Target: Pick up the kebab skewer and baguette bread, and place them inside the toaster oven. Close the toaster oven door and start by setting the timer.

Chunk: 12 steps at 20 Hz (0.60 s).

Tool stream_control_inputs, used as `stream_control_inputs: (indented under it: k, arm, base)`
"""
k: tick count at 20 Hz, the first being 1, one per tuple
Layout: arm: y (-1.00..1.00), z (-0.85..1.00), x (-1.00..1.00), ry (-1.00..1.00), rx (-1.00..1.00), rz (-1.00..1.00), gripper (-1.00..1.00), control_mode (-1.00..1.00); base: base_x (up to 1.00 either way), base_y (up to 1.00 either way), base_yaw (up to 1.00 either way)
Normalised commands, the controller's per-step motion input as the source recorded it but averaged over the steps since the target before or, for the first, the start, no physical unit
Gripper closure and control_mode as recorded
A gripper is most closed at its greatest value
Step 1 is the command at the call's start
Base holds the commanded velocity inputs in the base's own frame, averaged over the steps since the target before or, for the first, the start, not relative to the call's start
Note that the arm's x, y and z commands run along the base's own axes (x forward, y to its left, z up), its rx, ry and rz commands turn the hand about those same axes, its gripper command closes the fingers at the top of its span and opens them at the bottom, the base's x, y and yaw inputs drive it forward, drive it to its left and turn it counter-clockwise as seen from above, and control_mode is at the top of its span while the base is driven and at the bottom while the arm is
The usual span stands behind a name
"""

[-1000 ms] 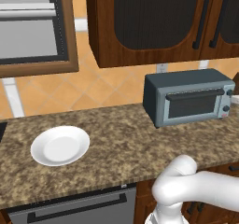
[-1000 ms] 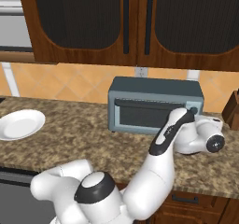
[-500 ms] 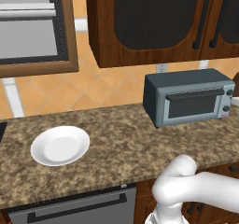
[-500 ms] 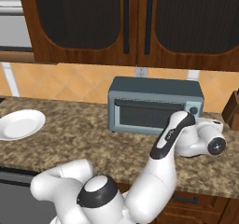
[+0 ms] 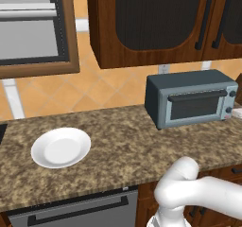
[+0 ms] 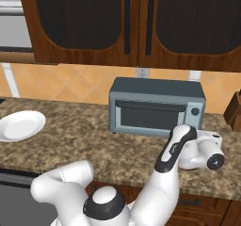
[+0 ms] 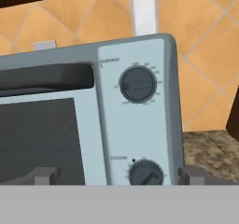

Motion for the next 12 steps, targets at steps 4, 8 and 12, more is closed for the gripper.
stream_control_inputs:
  k: [4,8,12]
  arm:
    - [0.0,-0.21,0.0,0.0,0.0,0.0,-1.0,-1.0]
    - [-0.03,-0.21,0.0,0.0,0.0,0.0,-1.0,-1.0]
    - [0.0,-0.17,0.0,0.01,0.0,0.0,-1.0,-1.0]
  base:
    - [0.0,0.0,0.0]
    - [0.0,0.0,0.0]
    - [0.0,0.0,0.0]
